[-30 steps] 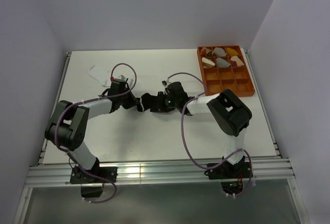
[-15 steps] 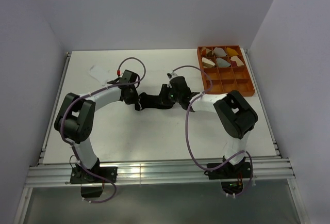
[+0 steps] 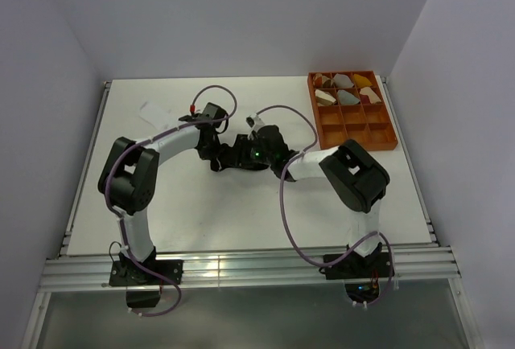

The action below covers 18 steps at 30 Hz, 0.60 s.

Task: Roll the socks
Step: Roll the sock at the center of the board.

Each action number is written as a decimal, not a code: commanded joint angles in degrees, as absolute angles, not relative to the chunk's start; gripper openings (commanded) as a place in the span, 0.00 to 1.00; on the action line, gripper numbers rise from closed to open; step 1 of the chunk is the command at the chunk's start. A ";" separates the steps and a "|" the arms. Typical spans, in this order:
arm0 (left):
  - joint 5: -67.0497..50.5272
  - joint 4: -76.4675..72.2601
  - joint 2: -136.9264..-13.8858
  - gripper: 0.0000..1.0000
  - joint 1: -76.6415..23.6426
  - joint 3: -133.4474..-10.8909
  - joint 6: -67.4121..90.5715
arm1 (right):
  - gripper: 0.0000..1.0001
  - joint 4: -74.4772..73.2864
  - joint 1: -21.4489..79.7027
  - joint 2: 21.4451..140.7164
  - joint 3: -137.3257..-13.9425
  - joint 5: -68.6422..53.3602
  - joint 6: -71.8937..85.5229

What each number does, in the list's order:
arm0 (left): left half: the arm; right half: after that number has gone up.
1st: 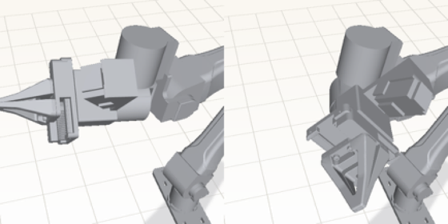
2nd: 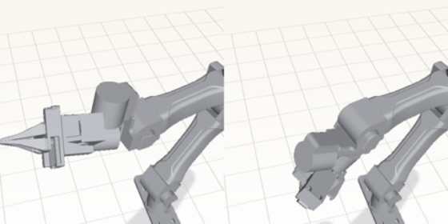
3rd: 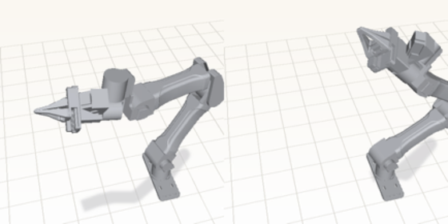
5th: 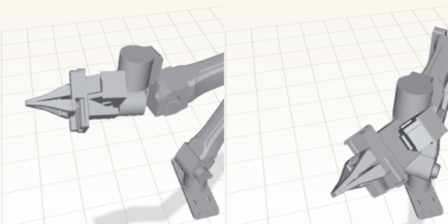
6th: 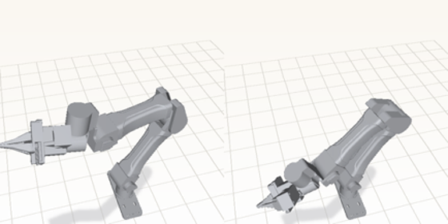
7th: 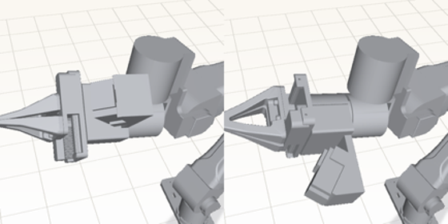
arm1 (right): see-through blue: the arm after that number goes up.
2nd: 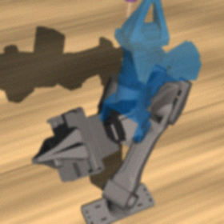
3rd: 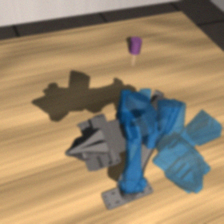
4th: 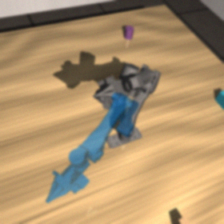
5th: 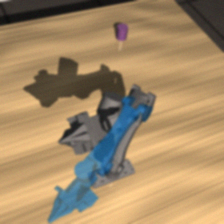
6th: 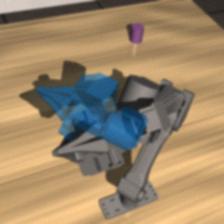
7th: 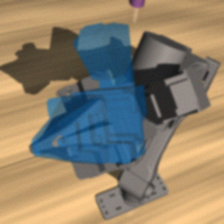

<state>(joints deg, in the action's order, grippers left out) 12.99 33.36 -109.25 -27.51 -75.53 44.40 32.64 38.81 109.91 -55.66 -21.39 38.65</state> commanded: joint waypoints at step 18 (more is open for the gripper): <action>9.85 37.97 -114.79 0.00 -27.77 -76.29 43.86 | 0.54 46.24 56.68 112.84 -52.03 15.72 15.22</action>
<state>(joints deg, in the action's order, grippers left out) 12.49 35.33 -110.54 -27.68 -77.38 44.36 43.81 54.57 110.87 -49.21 6.11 21.76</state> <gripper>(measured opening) 0.048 0.538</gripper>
